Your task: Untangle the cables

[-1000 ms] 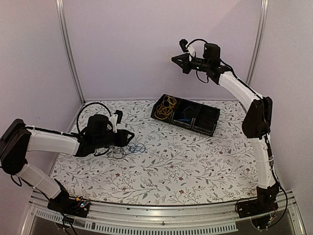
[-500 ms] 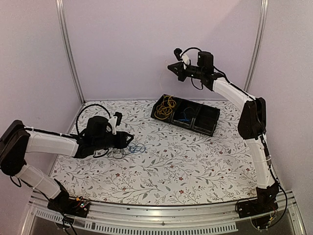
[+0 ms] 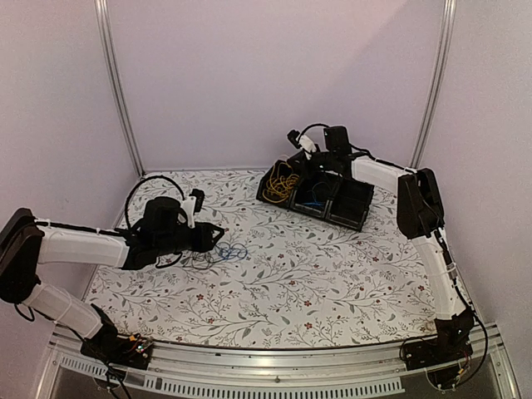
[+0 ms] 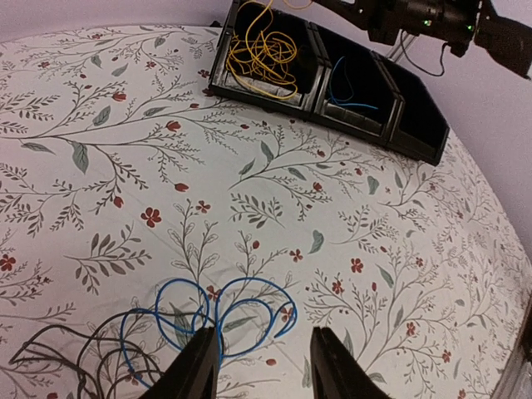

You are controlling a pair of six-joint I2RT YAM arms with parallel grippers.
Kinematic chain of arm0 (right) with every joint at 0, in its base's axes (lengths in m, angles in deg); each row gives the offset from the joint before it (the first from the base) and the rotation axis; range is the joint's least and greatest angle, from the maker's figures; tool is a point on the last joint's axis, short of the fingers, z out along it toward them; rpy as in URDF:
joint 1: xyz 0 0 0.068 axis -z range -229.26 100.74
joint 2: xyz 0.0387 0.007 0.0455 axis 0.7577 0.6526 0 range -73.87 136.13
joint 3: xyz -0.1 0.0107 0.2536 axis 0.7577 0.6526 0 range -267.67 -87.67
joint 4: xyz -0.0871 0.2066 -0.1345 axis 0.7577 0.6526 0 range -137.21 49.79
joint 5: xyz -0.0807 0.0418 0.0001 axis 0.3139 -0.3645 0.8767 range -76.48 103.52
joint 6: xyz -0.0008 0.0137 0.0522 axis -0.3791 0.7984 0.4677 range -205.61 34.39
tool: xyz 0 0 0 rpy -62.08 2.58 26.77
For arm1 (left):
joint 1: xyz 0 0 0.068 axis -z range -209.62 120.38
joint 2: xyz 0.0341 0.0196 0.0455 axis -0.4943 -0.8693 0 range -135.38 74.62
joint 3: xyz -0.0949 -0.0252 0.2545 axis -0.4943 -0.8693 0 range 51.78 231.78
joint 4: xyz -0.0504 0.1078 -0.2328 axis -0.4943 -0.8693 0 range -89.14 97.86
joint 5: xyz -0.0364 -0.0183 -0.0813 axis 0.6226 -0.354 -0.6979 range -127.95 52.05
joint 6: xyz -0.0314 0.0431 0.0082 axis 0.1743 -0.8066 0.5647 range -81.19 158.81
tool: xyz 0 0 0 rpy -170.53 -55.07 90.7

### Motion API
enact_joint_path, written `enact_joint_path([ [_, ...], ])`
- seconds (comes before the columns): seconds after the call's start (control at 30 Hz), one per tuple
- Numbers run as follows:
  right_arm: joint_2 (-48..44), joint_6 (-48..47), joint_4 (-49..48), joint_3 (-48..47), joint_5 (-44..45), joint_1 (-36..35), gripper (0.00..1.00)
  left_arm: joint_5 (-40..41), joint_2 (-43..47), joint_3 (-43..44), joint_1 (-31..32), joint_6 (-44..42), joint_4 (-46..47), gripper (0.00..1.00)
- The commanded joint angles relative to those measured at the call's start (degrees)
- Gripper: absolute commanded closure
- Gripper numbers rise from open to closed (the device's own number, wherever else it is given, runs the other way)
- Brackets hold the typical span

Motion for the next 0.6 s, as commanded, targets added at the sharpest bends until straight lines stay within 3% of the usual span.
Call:
enact_joint_path([
  [0.0, -0.35, -4.61, 1.96, 0.81, 0.85, -0.12, 1.0, 0.28, -0.83, 0.48, 0.61, -0.59, -0.29, 0.59],
  [0.4, 1.05, -7.36, 3.31, 3.03, 3.57, -0.54, 1.0, 0.37, 0.66, -0.7, 0.65, 0.08, -0.1, 0.59],
  [0.47, 0.95, -7.51, 3.66, 3.3, 3.69, -0.62, 0.94, 0.69, 1.49, -0.57, 0.59, 0.17, -0.77, 0.59],
  [0.57, 0.34, -7.72, 4.79, 3.37, 4.28, -0.7, 0.77, 1.61, 2.98, -0.29, 0.58, 0.32, -2.46, 0.58],
])
